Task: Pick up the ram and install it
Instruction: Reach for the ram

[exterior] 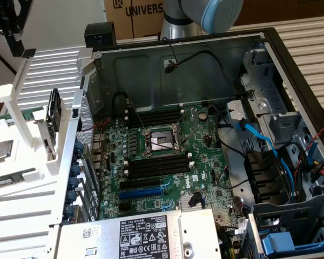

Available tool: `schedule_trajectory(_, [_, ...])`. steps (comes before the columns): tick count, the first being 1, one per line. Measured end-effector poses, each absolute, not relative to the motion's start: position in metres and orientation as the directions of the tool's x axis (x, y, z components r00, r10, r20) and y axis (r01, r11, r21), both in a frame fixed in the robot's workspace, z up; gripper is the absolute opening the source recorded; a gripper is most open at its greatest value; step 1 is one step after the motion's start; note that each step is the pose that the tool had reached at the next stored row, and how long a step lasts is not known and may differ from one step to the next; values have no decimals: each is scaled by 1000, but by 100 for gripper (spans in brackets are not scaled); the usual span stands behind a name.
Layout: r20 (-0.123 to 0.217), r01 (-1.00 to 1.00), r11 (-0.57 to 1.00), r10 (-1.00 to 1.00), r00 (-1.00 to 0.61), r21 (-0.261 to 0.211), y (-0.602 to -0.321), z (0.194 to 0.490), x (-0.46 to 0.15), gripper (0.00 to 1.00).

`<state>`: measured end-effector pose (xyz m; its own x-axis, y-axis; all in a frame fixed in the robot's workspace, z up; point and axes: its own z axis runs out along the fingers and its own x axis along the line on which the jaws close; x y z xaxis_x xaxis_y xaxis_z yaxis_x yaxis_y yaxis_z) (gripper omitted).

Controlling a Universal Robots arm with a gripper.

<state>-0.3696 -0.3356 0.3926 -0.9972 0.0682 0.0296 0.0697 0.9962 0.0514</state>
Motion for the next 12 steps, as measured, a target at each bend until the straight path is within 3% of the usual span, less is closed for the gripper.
schedule_trajectory(12, [30, 69, 996, 68, -997, 52, -336, 392, -407, 11])
